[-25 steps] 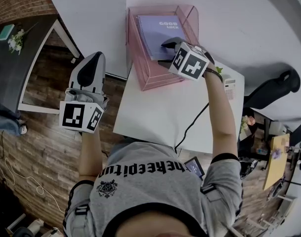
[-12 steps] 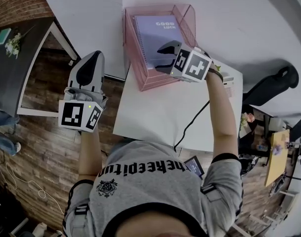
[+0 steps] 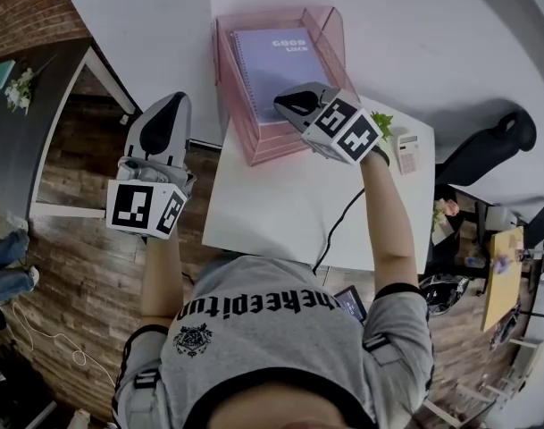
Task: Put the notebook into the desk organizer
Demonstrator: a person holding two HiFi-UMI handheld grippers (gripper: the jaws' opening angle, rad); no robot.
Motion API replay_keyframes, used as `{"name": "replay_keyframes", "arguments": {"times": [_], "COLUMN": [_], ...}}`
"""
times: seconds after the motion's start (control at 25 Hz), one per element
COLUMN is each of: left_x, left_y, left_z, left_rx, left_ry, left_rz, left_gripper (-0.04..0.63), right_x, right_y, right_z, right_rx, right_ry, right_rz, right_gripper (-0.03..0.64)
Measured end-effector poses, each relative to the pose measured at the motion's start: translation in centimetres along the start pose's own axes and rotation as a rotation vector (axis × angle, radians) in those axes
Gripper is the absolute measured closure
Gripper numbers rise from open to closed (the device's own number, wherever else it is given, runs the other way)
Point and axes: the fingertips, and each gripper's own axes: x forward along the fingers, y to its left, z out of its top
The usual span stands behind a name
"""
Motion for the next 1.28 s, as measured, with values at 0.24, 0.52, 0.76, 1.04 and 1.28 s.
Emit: {"name": "replay_keyframes", "arguments": {"times": [0.24, 0.52, 0.76, 1.04, 1.28], "left_x": [0.3, 0.7, 0.8, 0.7, 0.5], "left_y": [-0.9, -2.6, -4.4, -6.6, -8.6], "left_z": [0.3, 1.1, 1.4, 2.0, 2.9], "left_rx": [0.001, -0.004, -0.008, -0.003, 0.006], "left_ry": [-0.006, -0.018, -0.022, -0.027, -0.039], "left_rz": [-0.004, -0.01, -0.014, -0.018, -0.022], "left_gripper": [0.592, 0.592, 0.592, 0.592, 0.592], "right_x": [-1.3, -4.2, -6.9, -10.8, -14.5], "right_y": [-0.9, -1.9, -1.8, -1.1, -0.1], "right_z": [0.9, 1.3, 0.5, 0.5, 0.7], "right_rx": [0.121, 0.263, 0.333, 0.375, 0.381], "right_ry": [-0.16, -0.309, -0.389, -0.485, -0.557], "right_rz": [-0.133, -0.278, -0.364, -0.441, -0.491], "right_gripper": [0.615, 0.615, 0.615, 0.615, 0.614]}}
